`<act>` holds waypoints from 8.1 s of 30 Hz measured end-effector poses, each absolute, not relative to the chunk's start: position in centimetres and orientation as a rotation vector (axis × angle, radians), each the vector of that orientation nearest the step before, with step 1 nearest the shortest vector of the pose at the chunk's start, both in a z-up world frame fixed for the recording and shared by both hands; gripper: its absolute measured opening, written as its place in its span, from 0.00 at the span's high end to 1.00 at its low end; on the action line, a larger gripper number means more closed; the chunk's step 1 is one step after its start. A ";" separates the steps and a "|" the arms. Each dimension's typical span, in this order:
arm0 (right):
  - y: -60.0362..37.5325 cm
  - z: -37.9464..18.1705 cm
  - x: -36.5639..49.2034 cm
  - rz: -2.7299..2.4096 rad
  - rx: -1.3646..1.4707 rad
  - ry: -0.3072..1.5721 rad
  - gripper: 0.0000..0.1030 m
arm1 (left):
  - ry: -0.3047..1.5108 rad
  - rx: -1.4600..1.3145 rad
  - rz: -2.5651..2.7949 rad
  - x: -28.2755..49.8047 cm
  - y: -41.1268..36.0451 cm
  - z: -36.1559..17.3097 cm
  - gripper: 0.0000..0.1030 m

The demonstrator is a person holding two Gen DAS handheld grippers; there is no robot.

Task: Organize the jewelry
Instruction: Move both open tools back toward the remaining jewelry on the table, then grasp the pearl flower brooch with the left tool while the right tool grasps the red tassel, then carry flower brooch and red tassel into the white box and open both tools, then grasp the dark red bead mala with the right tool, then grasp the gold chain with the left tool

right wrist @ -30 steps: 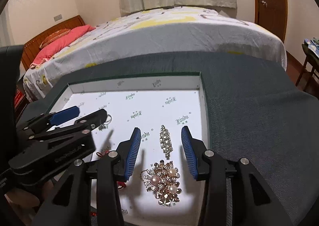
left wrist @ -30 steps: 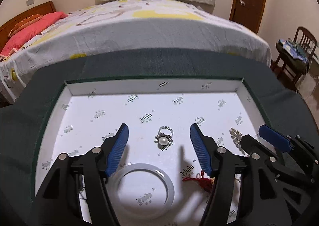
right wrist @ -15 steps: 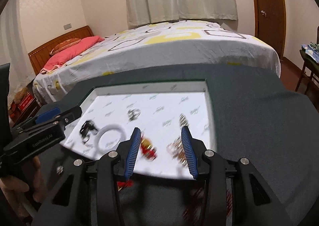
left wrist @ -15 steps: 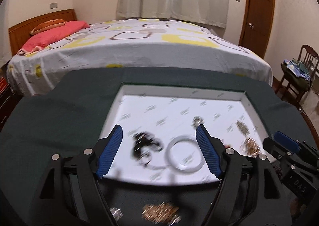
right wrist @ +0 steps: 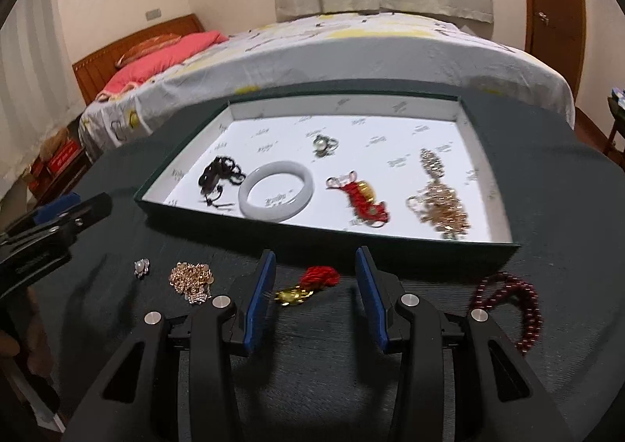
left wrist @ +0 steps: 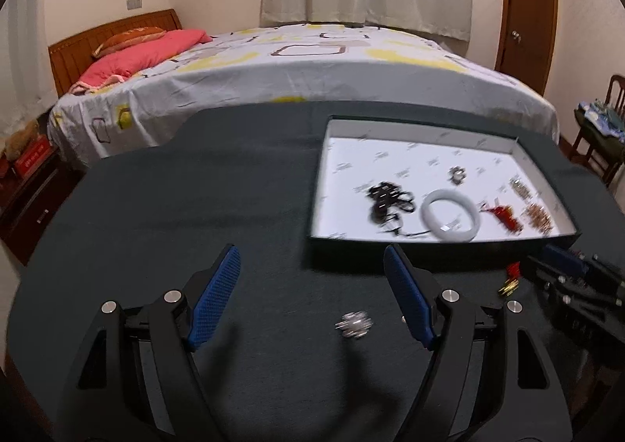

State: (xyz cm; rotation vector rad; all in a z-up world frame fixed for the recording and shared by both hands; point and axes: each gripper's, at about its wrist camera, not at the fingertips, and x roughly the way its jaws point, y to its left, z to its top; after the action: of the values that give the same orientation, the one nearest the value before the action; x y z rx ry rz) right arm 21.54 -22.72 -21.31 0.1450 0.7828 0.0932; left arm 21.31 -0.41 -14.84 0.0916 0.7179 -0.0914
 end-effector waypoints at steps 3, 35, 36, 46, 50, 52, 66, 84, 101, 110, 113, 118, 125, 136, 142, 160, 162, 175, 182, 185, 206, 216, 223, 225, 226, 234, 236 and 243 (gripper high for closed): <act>-22.2 -22.1 22.0 0.086 0.134 0.807 0.59 | 0.730 0.086 -0.088 21.1 0.6 -15.3 0.28; -25.5 -20.0 19.4 0.092 0.175 0.765 0.86 | 0.827 0.111 -0.122 21.5 -0.8 -19.0 0.28; -25.8 -20.0 19.1 0.089 0.181 0.766 0.86 | 0.832 0.121 -0.122 21.5 -1.0 -19.2 0.28; -28.0 -21.0 17.5 0.068 0.215 0.776 0.86 | 0.836 0.168 -0.142 21.1 -2.0 -19.8 0.37; -28.4 -20.9 17.1 0.068 0.223 0.773 0.86 | 0.863 0.160 -0.154 21.4 -2.1 -20.1 0.50; -28.6 -20.9 17.0 0.067 0.227 0.771 0.86 | 0.872 0.147 -0.169 21.3 -2.1 -20.2 0.56; -28.9 -20.7 16.5 0.071 0.231 0.761 0.86 | 0.852 0.183 -0.213 20.5 -3.2 -19.8 0.78; -27.1 -15.9 15.8 0.120 0.194 0.653 0.86 | 0.718 0.101 -0.242 18.9 -4.1 -13.7 0.78; -27.3 -11.2 22.9 0.102 0.109 0.511 0.86 | 0.589 0.076 -0.282 26.9 -9.7 -9.6 0.78; -28.6 -15.2 28.6 0.080 0.146 0.600 0.86 | 0.672 0.082 -0.273 32.5 -12.2 -13.0 0.78; -28.4 -16.8 29.9 0.078 0.142 0.645 0.86 | 0.717 0.093 -0.272 33.9 -12.9 -14.6 0.78; -28.1 -18.8 31.3 0.069 0.130 0.706 0.86 | 0.778 0.108 -0.266 35.5 -13.6 -16.6 0.78; -28.4 -20.6 32.5 0.049 0.134 0.776 0.86 | 0.848 0.127 -0.249 36.7 -14.0 -18.2 0.78; -28.4 -21.0 33.0 0.044 0.129 0.798 0.86 | 0.890 0.145 -0.248 37.3 -14.3 -18.9 0.77; -28.6 -21.0 33.1 0.037 0.137 0.798 0.84 | 0.888 0.149 -0.244 37.3 -14.2 -18.9 0.75; -29.1 -20.4 32.3 0.022 0.152 0.756 0.54 | 0.843 0.113 -0.229 36.5 -13.8 -17.7 0.36; -29.2 -20.2 32.0 0.022 0.154 0.752 0.54 | 0.830 0.115 -0.226 36.1 -13.7 -17.3 0.35; -29.5 -17.4 28.1 -0.008 0.139 0.676 0.45 | 0.714 0.103 -0.206 31.6 -12.2 -13.5 0.24; -30.6 -16.4 24.1 -0.052 0.150 0.646 0.31 | 0.663 0.102 -0.175 27.6 -10.0 -12.5 0.21; -30.9 -16.8 22.4 -0.069 0.140 0.655 0.30 | 0.672 0.105 -0.164 26.1 -9.3 -12.9 0.21; -32.3 -22.5 18.3 -0.114 0.167 0.808 0.30 | 0.734 0.091 -0.130 20.3 -7.5 -16.2 0.21; -32.3 -23.0 17.7 -0.076 0.194 0.845 0.69 | 0.760 0.093 -0.118 20.1 -7.1 -17.2 0.21; -32.0 -22.2 16.6 -0.053 0.203 0.818 0.90 | 0.792 0.090 -0.115 20.3 -6.8 -18.5 0.21; -32.1 -21.7 16.2 -0.051 0.207 0.801 0.93 | 0.808 0.090 -0.115 20.5 -6.8 -19.0 0.22; -32.2 -21.5 16.2 -0.050 0.210 0.797 0.94 | 0.816 0.092 -0.115 20.6 -6.8 -19.3 0.23; -32.4 -20.9 15.7 -0.044 0.211 0.768 0.94 | 0.884 0.058 -0.150 21.4 -6.8 -20.4 0.31; -32.4 -21.1 15.5 -0.047 0.202 0.774 0.94 | 0.887 0.049 -0.158 21.5 -6.8 -20.5 0.32; -33.2 -21.1 15.1 -0.065 0.248 0.763 0.94 | 0.866 0.083 -0.227 20.9 -8.0 -20.3 0.69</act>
State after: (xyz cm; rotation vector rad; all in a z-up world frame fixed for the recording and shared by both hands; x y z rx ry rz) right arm 15.06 -33.22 -21.11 0.2478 0.7628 -0.0650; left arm 20.90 -7.97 -20.31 0.0830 0.8665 -0.2270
